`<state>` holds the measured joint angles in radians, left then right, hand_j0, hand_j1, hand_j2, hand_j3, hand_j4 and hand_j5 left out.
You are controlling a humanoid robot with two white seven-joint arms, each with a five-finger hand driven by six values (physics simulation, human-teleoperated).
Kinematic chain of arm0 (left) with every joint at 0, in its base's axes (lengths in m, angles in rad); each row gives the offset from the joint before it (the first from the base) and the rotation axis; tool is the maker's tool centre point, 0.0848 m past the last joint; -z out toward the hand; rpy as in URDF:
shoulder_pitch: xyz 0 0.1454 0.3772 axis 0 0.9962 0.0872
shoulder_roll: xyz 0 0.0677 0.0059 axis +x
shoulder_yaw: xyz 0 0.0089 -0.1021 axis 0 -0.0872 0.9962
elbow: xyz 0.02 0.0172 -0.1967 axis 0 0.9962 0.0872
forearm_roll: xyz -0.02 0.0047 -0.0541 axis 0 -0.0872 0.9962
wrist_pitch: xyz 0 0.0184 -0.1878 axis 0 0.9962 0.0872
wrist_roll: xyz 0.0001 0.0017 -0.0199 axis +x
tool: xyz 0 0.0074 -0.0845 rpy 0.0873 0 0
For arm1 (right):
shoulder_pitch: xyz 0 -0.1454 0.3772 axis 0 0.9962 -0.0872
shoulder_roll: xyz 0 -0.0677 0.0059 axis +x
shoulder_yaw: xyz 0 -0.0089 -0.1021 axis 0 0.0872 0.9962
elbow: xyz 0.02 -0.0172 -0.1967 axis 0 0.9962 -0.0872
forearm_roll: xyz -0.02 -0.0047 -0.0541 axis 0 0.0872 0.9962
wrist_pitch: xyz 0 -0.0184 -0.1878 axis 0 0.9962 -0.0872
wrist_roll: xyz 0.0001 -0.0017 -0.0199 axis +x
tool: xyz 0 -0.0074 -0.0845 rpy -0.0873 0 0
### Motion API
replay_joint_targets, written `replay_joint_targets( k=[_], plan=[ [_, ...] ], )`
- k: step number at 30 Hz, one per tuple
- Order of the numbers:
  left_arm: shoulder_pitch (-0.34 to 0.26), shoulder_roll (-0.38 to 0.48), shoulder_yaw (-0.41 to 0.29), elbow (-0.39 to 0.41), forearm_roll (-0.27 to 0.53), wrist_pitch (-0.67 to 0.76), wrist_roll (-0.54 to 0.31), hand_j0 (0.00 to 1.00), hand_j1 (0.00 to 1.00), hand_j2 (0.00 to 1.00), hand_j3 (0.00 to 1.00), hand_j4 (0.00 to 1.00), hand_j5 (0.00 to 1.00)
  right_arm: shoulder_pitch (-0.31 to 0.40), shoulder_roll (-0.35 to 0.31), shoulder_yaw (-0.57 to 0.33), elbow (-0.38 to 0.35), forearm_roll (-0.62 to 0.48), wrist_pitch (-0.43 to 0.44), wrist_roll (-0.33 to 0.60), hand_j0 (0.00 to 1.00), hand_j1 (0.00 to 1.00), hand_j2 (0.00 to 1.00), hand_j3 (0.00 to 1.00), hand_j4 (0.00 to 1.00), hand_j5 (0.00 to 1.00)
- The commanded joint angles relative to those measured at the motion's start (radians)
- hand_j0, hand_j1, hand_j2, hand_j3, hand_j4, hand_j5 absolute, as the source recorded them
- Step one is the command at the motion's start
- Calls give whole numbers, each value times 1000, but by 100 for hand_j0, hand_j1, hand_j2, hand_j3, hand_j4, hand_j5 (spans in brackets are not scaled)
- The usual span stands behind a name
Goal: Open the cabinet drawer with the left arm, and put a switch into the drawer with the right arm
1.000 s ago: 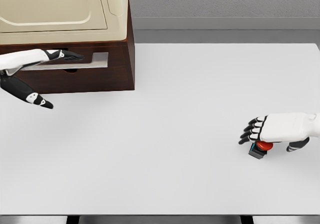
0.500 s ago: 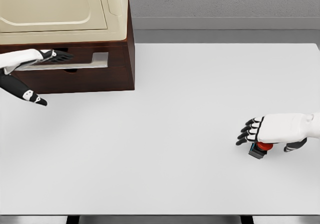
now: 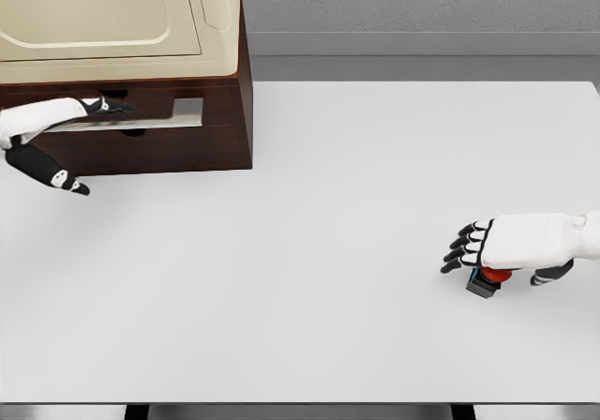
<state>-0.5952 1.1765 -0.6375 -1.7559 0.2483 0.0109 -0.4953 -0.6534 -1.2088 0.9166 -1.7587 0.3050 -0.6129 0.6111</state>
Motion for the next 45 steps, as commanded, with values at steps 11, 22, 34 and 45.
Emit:
replay_joint_targets(
  k=[11, 22, 34, 45],
  plan=[
    [0, 3, -40, -5, 14, -25, -5, 100, 100, 100, 100, 100, 100, 3, 25, 1, -2, -4, 2, 0, 100, 100, 100, 100, 100, 100],
    [-2, 26, -65, -7, 39, -108, -39, 100, 100, 100, 100, 100, 100, 15, 18, 1, -2, -4, 2, 0, 100, 100, 100, 100, 100, 100],
    [2, 75, -93, -7, 60, -206, -66, 100, 100, 100, 100, 100, 100, 17, 18, 1, -2, -4, 2, 0, 100, 100, 100, 100, 100, 100],
    [3, 106, -120, -7, 60, -264, -85, 100, 100, 100, 100, 100, 100, 17, 18, 1, -2, -6, 2, 0, 100, 100, 100, 100, 100, 100]
  ],
)
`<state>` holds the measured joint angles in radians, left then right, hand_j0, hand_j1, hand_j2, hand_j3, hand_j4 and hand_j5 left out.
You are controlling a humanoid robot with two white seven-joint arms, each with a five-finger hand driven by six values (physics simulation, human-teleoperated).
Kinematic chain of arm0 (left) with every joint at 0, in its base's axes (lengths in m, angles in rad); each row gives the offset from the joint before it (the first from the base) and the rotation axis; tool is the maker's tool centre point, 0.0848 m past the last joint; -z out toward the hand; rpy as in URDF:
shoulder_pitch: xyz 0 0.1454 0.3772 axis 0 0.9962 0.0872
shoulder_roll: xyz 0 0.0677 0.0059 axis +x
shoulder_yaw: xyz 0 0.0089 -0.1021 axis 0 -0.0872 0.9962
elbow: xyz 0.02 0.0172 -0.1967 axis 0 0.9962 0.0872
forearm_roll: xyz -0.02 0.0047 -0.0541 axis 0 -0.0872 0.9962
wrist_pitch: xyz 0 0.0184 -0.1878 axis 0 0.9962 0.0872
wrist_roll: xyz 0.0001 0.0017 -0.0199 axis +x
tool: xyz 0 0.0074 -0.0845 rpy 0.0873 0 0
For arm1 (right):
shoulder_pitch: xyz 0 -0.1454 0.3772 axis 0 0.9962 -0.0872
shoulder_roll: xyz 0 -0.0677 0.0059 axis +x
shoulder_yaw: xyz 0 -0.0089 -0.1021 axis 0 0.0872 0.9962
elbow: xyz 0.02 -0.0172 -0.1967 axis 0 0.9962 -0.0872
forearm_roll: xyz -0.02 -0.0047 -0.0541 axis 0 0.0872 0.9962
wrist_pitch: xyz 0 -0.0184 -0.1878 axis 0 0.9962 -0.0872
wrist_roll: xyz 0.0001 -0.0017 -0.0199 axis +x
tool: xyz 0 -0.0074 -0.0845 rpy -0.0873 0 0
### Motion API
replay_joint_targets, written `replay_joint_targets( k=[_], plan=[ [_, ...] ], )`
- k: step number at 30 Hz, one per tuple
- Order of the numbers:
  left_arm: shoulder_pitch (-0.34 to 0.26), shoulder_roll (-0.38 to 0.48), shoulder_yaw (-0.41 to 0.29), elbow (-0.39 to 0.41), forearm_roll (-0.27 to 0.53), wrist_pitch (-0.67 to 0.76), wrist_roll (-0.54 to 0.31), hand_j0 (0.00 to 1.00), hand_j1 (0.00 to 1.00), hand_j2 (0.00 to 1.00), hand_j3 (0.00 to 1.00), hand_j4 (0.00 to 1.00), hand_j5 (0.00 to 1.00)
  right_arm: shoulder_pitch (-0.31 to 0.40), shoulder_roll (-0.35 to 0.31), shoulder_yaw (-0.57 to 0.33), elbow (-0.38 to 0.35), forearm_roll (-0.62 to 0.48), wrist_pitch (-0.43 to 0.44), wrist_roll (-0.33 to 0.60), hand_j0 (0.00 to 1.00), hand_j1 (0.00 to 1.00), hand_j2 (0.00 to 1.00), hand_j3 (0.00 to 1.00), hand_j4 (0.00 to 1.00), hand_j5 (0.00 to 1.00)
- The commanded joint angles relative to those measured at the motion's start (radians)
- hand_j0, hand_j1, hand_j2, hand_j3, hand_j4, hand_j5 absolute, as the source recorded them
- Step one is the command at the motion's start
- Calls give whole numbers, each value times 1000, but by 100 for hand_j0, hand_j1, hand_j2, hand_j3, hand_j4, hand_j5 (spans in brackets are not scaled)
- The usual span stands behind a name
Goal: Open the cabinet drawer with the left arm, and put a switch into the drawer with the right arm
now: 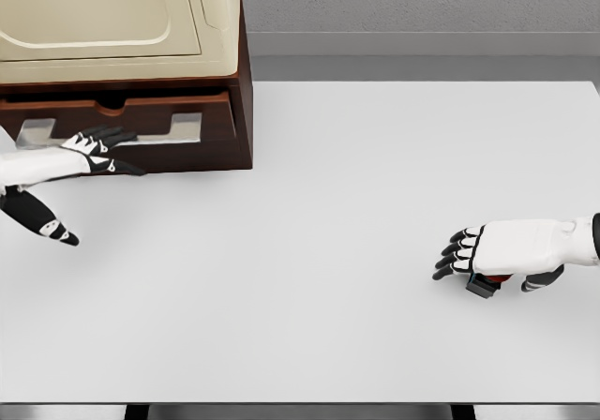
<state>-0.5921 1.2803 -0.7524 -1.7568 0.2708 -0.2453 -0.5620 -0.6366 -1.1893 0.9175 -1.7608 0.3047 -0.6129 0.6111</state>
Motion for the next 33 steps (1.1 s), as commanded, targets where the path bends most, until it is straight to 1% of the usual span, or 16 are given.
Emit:
replay_joint_targets(
  k=[1, 3, 5, 11, 33],
  plan=[
    [0, 5, -5, -6, 38, -8, -22, 100, 100, 100, 100, 100, 100, 0, -1, 0, 0, -4, 2, 0, 100, 100, 100, 100, 100, 100],
    [0, 17, -5, -6, 54, -25, -26, 100, 100, 100, 100, 100, 100, 0, -1, 0, 0, -4, 2, 0, 100, 100, 100, 100, 100, 100],
    [0, 37, -5, -6, 82, -48, -49, 100, 100, 100, 100, 100, 100, 0, -1, 0, 0, -4, 2, 0, 100, 100, 100, 100, 100, 100],
    [-2, 53, -5, -6, 103, -65, -49, 100, 100, 100, 100, 100, 100, 0, -3, -2, 0, -4, 2, 0, 100, 100, 100, 100, 100, 100],
    [0, 119, -8, -6, 146, -161, -49, 100, 100, 100, 100, 100, 100, -2, -3, -5, 0, -4, 2, 0, 100, 100, 100, 100, 100, 100]
  ],
)
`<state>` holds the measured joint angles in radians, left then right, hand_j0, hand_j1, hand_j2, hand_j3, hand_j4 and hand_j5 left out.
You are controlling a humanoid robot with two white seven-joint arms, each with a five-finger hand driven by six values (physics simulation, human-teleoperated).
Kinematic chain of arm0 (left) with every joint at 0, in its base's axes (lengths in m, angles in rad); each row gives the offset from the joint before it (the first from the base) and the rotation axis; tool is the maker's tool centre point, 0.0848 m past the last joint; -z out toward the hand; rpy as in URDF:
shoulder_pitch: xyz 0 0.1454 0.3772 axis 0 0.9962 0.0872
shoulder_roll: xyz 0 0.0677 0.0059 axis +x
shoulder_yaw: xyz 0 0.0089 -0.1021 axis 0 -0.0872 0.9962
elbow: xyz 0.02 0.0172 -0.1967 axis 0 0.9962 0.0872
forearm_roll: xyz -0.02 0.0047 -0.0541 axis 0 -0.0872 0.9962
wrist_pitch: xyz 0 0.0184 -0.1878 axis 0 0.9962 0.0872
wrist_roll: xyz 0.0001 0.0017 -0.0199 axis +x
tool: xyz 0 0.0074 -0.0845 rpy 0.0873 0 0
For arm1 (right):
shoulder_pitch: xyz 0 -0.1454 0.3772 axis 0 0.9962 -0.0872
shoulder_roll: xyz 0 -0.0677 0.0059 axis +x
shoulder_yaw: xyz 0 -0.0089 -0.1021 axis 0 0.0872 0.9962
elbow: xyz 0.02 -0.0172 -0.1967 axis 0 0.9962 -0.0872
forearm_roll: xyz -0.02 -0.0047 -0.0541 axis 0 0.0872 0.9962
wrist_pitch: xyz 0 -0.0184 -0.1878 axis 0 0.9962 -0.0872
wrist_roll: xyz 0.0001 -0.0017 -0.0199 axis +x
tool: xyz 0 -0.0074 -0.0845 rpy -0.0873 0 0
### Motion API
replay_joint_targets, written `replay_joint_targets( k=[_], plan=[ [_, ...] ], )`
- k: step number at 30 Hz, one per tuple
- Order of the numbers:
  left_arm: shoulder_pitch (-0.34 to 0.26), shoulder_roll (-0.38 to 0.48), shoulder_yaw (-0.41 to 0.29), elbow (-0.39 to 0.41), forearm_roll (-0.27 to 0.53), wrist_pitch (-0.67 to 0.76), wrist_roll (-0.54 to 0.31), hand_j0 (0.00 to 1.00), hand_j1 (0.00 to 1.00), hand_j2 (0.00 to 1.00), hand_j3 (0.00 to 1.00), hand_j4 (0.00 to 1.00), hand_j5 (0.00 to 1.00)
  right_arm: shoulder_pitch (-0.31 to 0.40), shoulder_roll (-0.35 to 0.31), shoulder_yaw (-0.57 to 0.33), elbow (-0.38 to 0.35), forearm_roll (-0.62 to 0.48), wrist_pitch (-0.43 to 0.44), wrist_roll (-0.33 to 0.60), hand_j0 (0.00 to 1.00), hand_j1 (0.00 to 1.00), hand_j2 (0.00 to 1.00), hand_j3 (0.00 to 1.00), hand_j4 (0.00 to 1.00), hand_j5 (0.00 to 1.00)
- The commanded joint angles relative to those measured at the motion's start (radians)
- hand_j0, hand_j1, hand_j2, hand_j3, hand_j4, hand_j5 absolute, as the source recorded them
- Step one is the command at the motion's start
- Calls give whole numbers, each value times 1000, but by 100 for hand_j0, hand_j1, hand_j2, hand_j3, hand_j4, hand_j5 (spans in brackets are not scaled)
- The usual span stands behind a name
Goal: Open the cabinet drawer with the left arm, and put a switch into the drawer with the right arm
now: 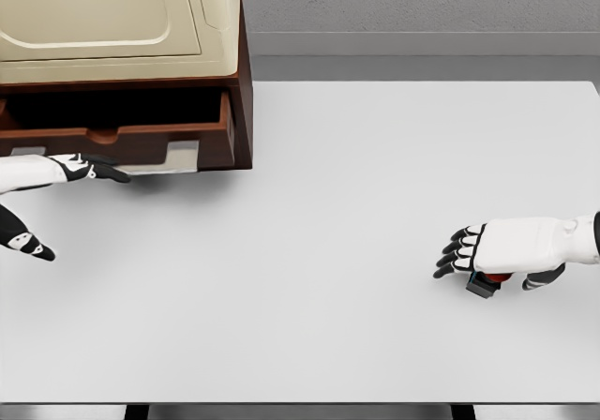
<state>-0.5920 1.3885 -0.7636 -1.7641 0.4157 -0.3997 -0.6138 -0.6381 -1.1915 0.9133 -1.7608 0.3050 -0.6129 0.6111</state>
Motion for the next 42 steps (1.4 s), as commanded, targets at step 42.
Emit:
replay_joint_targets(
  k=[42],
  plan=[
    [4, 148, -91, 2, 71, -211, 3, 100, 100, 100, 100, 100, 100, 0, -3, -4, 0, -4, 2, 0, 83, 83, 83, 83, 83, 83]
  ],
)
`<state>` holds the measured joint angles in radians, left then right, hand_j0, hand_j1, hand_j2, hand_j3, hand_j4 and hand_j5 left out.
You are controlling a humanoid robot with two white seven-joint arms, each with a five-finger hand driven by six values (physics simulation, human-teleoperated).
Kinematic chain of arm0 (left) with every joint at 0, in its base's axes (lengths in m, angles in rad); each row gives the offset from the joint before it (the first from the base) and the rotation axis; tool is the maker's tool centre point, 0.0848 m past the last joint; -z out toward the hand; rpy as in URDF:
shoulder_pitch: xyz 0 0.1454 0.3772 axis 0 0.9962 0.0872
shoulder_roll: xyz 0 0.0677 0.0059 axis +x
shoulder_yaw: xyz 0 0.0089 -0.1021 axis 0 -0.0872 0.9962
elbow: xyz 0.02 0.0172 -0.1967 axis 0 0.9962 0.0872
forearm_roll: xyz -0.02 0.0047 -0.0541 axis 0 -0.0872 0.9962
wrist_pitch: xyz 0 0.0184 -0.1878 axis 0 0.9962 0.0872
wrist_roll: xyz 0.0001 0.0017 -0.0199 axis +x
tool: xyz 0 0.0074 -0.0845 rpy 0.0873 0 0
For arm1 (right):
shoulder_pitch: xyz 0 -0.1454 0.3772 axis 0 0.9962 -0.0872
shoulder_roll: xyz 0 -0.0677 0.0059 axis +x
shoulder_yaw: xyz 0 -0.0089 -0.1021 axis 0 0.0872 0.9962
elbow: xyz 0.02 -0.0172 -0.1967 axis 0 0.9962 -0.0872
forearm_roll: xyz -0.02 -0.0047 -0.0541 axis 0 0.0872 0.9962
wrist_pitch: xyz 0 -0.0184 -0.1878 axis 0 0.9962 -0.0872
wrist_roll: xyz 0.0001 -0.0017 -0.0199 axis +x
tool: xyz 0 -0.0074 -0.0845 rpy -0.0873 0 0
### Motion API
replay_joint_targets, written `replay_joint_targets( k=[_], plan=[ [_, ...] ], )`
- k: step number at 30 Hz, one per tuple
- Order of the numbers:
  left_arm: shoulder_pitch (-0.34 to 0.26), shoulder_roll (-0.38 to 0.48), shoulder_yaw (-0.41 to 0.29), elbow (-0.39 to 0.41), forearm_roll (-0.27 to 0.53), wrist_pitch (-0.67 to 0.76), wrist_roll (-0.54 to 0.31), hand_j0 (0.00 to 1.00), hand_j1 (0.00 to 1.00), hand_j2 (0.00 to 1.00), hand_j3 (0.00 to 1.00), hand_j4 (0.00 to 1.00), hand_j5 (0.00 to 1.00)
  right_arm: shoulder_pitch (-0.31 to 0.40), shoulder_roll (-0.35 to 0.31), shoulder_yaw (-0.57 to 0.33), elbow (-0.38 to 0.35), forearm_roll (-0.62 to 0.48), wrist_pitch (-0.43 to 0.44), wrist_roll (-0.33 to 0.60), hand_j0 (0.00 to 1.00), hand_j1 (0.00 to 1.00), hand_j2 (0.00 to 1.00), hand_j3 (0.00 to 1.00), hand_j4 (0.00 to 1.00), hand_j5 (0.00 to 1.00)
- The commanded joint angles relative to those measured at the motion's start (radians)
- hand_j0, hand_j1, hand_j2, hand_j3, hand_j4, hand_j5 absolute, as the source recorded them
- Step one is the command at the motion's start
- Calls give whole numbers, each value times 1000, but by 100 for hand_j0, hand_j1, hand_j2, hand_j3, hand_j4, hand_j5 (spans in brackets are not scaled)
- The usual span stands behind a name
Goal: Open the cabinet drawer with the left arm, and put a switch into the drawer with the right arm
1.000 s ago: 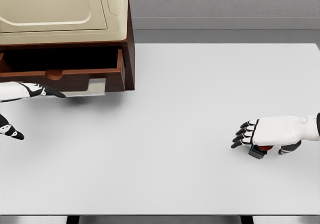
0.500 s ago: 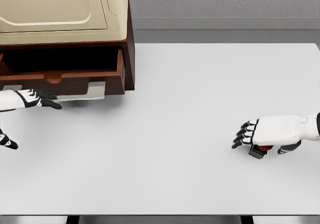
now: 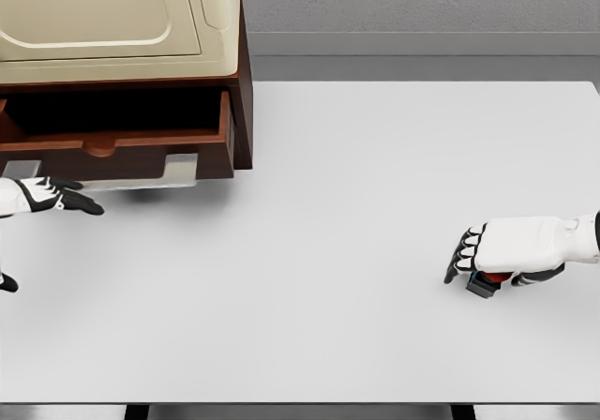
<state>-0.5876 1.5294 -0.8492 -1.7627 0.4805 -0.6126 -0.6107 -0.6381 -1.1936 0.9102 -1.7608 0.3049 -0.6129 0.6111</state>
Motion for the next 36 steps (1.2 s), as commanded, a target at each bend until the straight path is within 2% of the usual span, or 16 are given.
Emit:
replay_joint_targets(
  k=[1, 6, 8, 12, 16, 23, 25, 32, 36],
  plan=[
    [0, 23, -11, 0, 13, 2, 0, 100, 100, 100, 100, 100, 100, 0, -1, -1, 0, -6, 2, 0, 83, 83, 83, 83, 83, 83],
    [-1, 86, -42, 0, 116, 2, 0, 100, 100, 100, 100, 100, 100, 0, -1, -2, 0, -4, 2, 0, 83, 83, 83, 83, 83, 83],
    [-1, 92, -42, 0, 141, 2, 0, 100, 100, 100, 100, 100, 100, 0, -1, -2, 0, -4, 2, 0, 78, 78, 78, 78, 78, 78],
    [0, 104, -62, 0, 155, 2, 0, 100, 100, 100, 100, 100, 100, 0, -1, -2, 0, -6, 2, 0, 75, 75, 75, 75, 75, 75],
    [3, 75, -99, 0, 155, 2, 0, 100, 100, 100, 100, 100, 100, 0, -1, -19, 0, -7, 2, 0, 83, 83, 83, 83, 83, 83],
    [3, 46, -149, -1, 153, 2, 0, 100, 100, 100, 100, 100, 100, -2, 2, -19, 0, -13, 2, 0, 83, 83, 83, 83, 83, 83],
    [3, 46, -154, 0, 153, 2, 0, 100, 100, 100, 100, 100, 100, 0, 2, -19, 0, -13, 2, 0, 81, 81, 81, 81, 81, 81],
    [3, 44, -154, 0, 152, 2, 0, 100, 100, 100, 100, 100, 100, 0, -3, -17, 0, -15, 2, 0, 64, 64, 64, 64, 64, 64],
    [3, 44, -154, 0, 152, 2, 0, 100, 100, 100, 100, 100, 100, 0, -3, -17, 0, -18, 2, 0, 62, 62, 62, 62, 62, 62]
  ],
)
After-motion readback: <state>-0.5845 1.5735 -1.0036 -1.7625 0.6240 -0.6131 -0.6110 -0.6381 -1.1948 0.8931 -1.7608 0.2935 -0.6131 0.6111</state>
